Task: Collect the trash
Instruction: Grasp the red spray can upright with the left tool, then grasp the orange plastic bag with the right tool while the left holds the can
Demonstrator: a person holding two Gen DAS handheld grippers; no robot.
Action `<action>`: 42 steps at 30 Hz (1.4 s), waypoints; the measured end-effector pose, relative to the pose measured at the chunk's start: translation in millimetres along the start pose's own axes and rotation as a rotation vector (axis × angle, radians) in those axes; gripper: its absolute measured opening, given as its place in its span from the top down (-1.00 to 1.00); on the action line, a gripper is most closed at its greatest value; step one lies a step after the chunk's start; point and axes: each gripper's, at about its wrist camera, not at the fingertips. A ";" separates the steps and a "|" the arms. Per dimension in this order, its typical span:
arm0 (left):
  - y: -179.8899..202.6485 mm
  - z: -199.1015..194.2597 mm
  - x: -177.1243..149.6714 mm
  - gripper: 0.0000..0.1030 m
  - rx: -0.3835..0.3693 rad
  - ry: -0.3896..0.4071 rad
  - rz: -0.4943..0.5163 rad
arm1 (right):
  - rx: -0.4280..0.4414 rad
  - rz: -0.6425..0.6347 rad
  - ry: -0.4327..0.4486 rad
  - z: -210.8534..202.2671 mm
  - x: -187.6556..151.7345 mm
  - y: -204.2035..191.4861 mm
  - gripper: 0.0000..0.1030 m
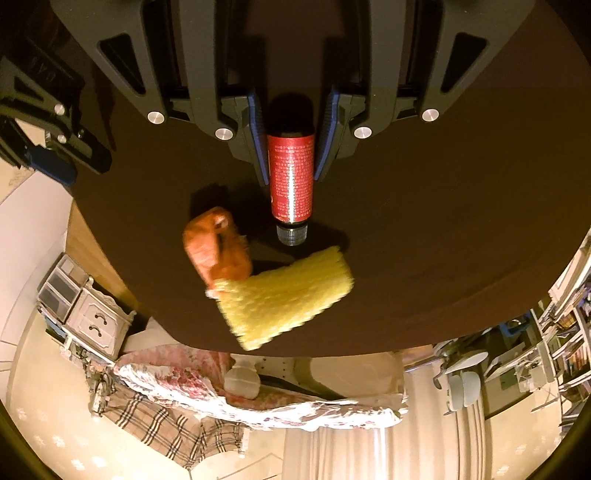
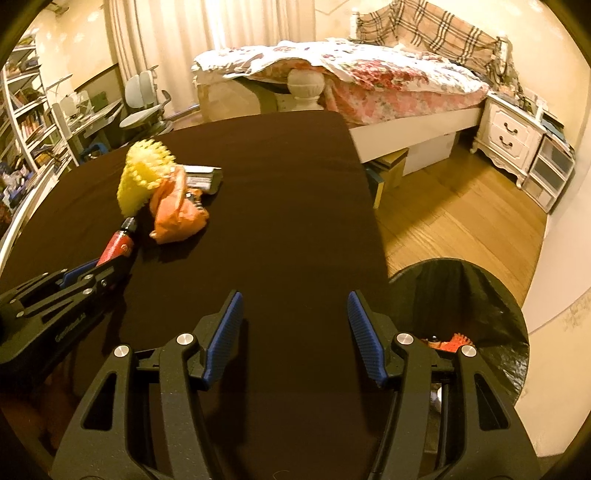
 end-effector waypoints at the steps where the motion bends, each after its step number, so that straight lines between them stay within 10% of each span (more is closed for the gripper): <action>1: -2.6 -0.7 -0.5 0.47 0.007 0.000 -0.002 | 0.004 -0.007 -0.003 1.8 0.6 -3.7 -0.12; 23: -71.8 2.4 -6.9 0.47 0.081 -0.003 -0.101 | 0.062 -0.063 -0.019 60.7 49.5 -69.1 -0.27; 28: -72.6 2.2 -7.8 0.47 0.075 0.000 -0.102 | 0.074 -0.076 -0.030 63.0 47.6 -74.5 0.04; 42: -73.5 -1.8 -12.3 0.47 0.066 0.013 -0.091 | 0.102 -0.065 -0.034 34.8 21.1 -65.6 0.07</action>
Point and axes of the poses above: each gripper's, at about its wrist camera, not at the fingertips, and z roughly the way its jaws point, y to its right, x to its top, and after that the axes turned 9 degrees about x, right-handed
